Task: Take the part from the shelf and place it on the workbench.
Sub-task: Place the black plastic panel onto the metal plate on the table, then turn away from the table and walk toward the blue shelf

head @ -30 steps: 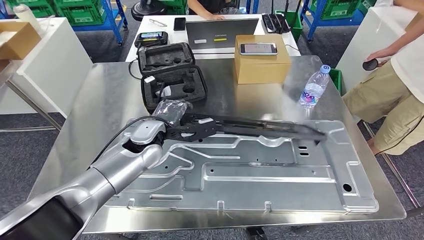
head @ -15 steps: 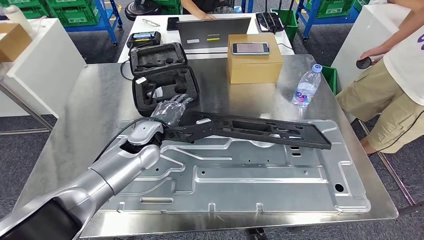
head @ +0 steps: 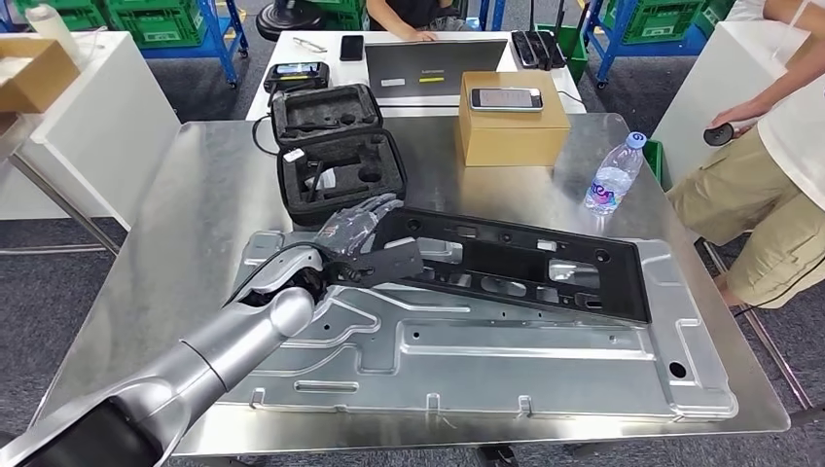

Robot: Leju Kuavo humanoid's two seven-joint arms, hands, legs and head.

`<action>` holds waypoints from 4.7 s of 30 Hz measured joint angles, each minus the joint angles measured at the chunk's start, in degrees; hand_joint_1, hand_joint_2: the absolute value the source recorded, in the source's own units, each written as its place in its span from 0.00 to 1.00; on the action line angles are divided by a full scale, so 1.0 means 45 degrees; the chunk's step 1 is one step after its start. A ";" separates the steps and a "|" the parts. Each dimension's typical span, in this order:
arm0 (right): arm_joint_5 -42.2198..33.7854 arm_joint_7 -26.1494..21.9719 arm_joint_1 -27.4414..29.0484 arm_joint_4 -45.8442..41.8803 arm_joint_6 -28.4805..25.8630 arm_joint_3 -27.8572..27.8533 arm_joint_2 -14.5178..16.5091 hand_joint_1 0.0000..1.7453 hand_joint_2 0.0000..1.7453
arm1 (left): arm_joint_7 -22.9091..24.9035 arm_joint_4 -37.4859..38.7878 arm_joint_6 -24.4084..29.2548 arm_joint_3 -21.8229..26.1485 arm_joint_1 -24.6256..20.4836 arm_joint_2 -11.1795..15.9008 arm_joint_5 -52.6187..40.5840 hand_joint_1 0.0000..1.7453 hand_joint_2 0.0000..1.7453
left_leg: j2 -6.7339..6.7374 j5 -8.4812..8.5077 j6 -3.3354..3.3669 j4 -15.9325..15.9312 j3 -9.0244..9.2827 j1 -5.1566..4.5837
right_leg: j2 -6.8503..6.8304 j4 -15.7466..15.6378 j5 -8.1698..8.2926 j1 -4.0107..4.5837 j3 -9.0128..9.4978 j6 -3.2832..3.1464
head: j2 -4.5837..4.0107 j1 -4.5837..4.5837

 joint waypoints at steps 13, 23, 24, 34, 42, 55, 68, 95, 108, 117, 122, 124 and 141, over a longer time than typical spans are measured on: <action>-0.0030 -0.0083 0.0209 0.0000 -0.0001 0.0000 -0.0059 0.00 0.00 | -0.0250 -0.1884 0.0175 0.0211 0.0501 0.0279 0.0561 0.00 0.00 | 0.0032 -0.1008 -0.0641 0.1719 -0.0453 0.0381 | -0.0001 -0.0220 0.0237 -0.0119 0.0006 -0.0224 | 0.0000 -0.0074; -0.0135 -0.0214 0.0310 0.0005 -0.0001 -0.0005 -0.0115 0.00 0.00 | -0.0332 -0.3114 0.0308 0.0142 0.0620 0.0357 0.0443 0.00 0.00 | 0.0031 0.0177 0.0142 0.0021 -0.0112 0.0185 | 0.0007 0.2556 -0.1653 -0.0178 -0.1131 0.0283 | 0.0000 0.0007; -0.0145 -0.0216 0.0326 0.0005 -0.0001 -0.0005 -0.0120 0.00 0.00 | -0.0332 -0.3183 0.0307 0.0127 0.0659 0.0359 0.0433 0.00 0.00 | 0.0039 0.0271 0.0170 0.0023 -0.0234 0.0143 | 0.0006 0.3365 -0.2036 -0.0167 -0.1342 0.0288 | 0.0000 0.0018; -0.0146 -0.0243 0.0353 0.0005 -0.0001 -0.0011 -0.0238 0.00 0.00 | -0.0251 -0.3854 0.0325 0.0058 0.0771 0.0431 0.0290 0.00 0.00 | 0.0061 0.1134 -0.0179 0.0039 -0.1016 -0.0015 | -0.0057 -0.0314 -0.0992 0.0131 0.1424 -0.0246 | 0.0000 -0.0012; -0.0146 -0.0243 0.0388 0.0005 0.0006 -0.0019 -0.0268 0.00 0.00 | -0.0199 -0.4046 0.0344 0.0057 0.0854 0.0612 0.0336 0.00 0.00 | 0.0053 -0.1150 -0.0715 0.3815 -0.1471 0.0323 | -0.0152 -0.0367 0.0195 -0.0036 0.0041 -0.0342 | 0.0000 -0.0043; -0.0170 -0.0289 0.0520 0.0010 0.0004 -0.0047 -0.0302 0.00 0.00 | -0.0230 -0.4475 0.0355 0.0066 0.0970 0.0709 0.0376 0.00 0.00 | 0.0024 -0.0078 0.0133 -0.0138 0.0361 0.0149 | -0.0112 0.3440 -0.1692 -0.0134 -0.1669 0.0329 | 0.0000 0.0026; 0.0133 -0.0194 0.0549 0.0010 0.0000 -0.0112 -0.0273 0.00 0.00 | 0.0193 -0.4711 0.0384 0.0216 0.1833 0.1495 0.0456 0.00 0.00 | 0.0038 -0.0856 -0.0578 0.1889 -0.1296 0.0156 | -0.0132 -0.0472 -0.0374 -0.0025 0.0950 -0.0432 | 0.0000 -0.0032; -0.0297 -0.0521 0.0906 0.0010 -0.0001 -0.0473 -0.0238 0.00 0.00 | -0.2301 -0.0520 -0.1133 0.0396 0.4624 0.0857 0.2267 0.00 0.00 | 0.0115 0.0325 -0.0435 -0.0160 -0.0049 0.0136 | -0.0028 -0.0508 -0.0527 -0.0011 0.1163 -0.0081 | 0.0000 0.0033; -0.0259 -0.0506 0.0929 0.0010 -0.0001 -0.0658 -0.0243 0.00 0.00 | -0.2027 0.2309 -0.1716 0.0249 0.6476 -0.0090 0.3067 0.00 0.00 | 0.0069 -0.0824 -0.0543 -0.0333 0.1341 0.0216 | -0.0071 -0.0529 0.0508 -0.0008 0.0091 -0.0111 | 0.0000 0.0011; -0.0191 -0.0461 0.0997 0.0010 -0.0001 -0.0763 -0.0233 0.00 0.00 | -0.1526 0.3523 -0.1716 0.0267 0.7001 -0.0183 0.3468 0.00 0.00 | 0.0095 0.0279 -0.0011 -0.0413 0.0227 0.0181 | -0.0049 0.3647 -0.2076 -0.0105 -0.1043 0.0258 | 0.0000 0.0095; -0.0149 -0.0455 0.0887 0.0007 -0.0001 -0.0767 -0.0227 0.00 0.00 | -0.1350 0.3913 -0.1676 0.0291 0.7085 -0.0181 0.3598 0.00 0.00 | 0.0051 0.0942 -0.0230 -0.0350 -0.0517 0.0130 | -0.0026 0.0048 -0.1277 -0.0059 0.1866 0.0132 | 0.0000 0.0087; -0.0143 -0.0452 0.0832 0.0005 -0.0001 -0.0789 -0.0217 0.00 0.00 | -0.1294 0.4104 -0.1664 0.0313 0.7109 -0.0182 0.3618 0.00 0.00 | 0.0062 0.1201 -0.0394 -0.0350 -0.0666 0.0143 | -0.0003 -0.0842 -0.1418 0.0053 0.2311 -0.0042 | 0.0000 0.0061; -0.0035 -0.0443 0.0854 0.0005 -0.0001 -0.0835 -0.0192 0.00 0.00 | -0.0759 0.4878 -0.1549 0.0339 0.7718 -0.0090 0.3597 0.00 0.00 | 0.0072 -0.0819 -0.0261 -0.0849 0.1724 0.0148 | -0.0187 -0.0682 0.0558 0.0109 0.0120 -0.0119 | 0.0000 -0.0005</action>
